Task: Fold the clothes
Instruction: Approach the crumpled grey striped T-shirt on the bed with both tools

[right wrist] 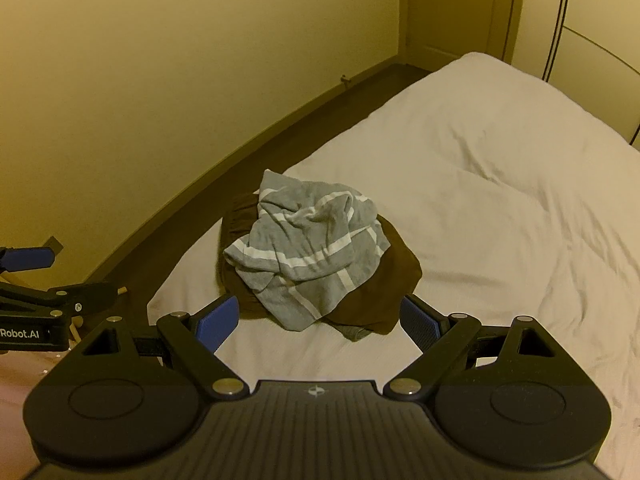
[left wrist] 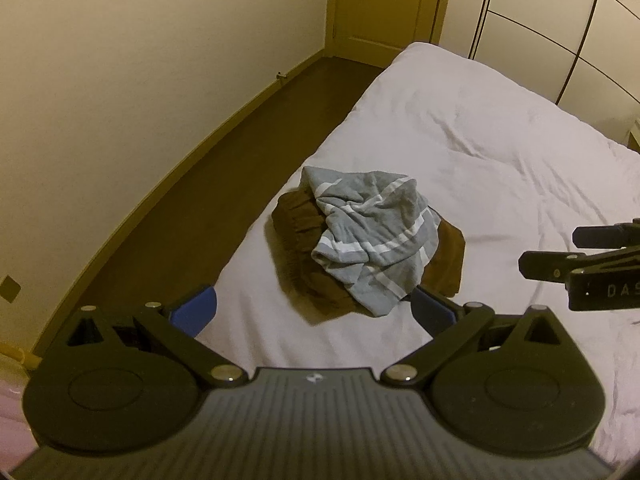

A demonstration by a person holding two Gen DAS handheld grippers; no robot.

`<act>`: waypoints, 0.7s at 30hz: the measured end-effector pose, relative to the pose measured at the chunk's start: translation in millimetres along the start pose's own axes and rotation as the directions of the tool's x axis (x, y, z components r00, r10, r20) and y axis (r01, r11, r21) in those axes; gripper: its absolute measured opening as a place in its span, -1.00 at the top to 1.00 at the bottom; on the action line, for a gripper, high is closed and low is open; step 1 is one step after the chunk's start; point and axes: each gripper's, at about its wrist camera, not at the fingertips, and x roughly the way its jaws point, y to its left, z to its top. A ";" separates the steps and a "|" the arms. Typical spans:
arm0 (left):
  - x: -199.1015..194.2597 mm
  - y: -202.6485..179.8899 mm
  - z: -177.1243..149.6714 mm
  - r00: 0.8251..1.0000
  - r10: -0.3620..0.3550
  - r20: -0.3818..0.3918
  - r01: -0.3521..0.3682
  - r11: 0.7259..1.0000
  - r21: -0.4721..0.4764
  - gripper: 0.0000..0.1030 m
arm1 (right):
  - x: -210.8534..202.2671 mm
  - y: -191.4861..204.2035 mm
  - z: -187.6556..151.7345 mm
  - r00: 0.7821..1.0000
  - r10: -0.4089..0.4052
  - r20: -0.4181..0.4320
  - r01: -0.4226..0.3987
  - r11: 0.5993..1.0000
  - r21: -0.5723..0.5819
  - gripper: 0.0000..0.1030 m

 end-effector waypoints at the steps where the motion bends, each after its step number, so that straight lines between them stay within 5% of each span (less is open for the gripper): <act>1: 0.4 0.7 0.8 1.000 -0.001 0.001 0.001 1.000 0.000 -0.98 | 0.2 0.2 0.5 1.000 0.000 0.001 0.000 1.000 0.001 -0.73; 21: 9.1 16.9 4.0 1.000 0.001 -0.011 0.000 0.999 0.052 -0.98 | 12.0 7.1 -2.7 1.000 0.000 -0.002 0.000 0.998 0.060 -0.73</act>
